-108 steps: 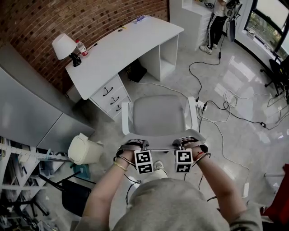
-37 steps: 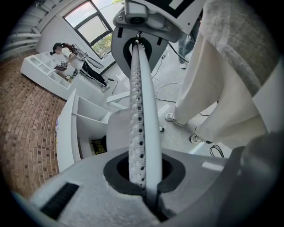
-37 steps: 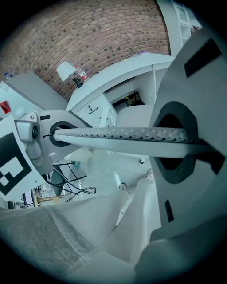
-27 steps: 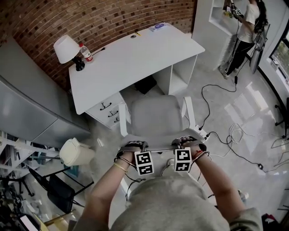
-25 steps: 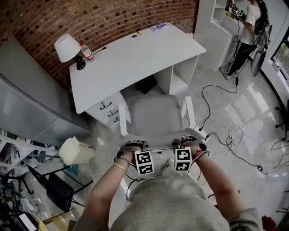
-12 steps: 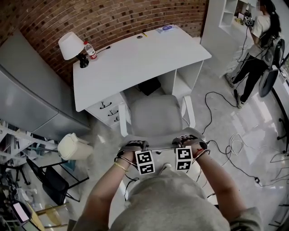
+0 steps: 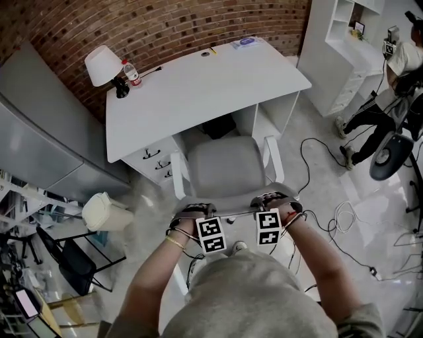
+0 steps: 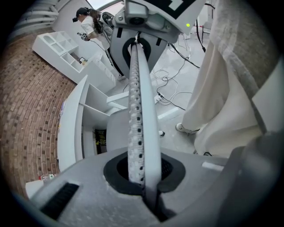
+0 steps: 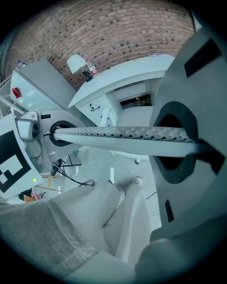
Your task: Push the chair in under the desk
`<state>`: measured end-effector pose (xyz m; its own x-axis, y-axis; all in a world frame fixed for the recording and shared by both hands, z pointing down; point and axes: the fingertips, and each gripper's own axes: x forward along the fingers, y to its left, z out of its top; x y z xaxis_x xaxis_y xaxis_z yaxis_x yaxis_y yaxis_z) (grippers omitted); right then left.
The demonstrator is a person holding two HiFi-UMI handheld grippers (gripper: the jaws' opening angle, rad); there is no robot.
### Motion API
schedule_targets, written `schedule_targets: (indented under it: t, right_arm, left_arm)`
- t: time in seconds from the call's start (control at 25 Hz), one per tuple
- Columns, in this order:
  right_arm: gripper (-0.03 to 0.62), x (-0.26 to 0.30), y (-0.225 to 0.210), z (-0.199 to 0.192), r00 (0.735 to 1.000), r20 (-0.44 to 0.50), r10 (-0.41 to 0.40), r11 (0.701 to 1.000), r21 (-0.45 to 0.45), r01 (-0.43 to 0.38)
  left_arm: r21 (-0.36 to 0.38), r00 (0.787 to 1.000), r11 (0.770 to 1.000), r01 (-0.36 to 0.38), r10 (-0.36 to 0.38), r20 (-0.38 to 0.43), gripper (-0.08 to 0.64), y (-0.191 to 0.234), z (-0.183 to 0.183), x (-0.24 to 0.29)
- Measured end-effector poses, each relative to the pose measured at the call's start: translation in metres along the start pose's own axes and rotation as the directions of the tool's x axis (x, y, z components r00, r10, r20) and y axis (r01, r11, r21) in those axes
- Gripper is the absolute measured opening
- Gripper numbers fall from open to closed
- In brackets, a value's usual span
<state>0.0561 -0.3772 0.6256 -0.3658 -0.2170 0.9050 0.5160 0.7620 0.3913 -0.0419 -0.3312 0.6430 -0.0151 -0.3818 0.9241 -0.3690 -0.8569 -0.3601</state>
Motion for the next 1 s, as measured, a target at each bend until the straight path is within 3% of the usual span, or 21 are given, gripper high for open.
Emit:
schedule_targets:
  t: [1.0]
  right_arm:
    - [0.011, 0.002, -0.019, -0.033, 0.999, 0.017, 0.027, 0.997, -0.07, -0.026]
  left_arm:
    - [-0.082, 1.0, 0.997, 0.001, -0.003, -0.028, 0.011, 0.015, 0.027, 0.008]
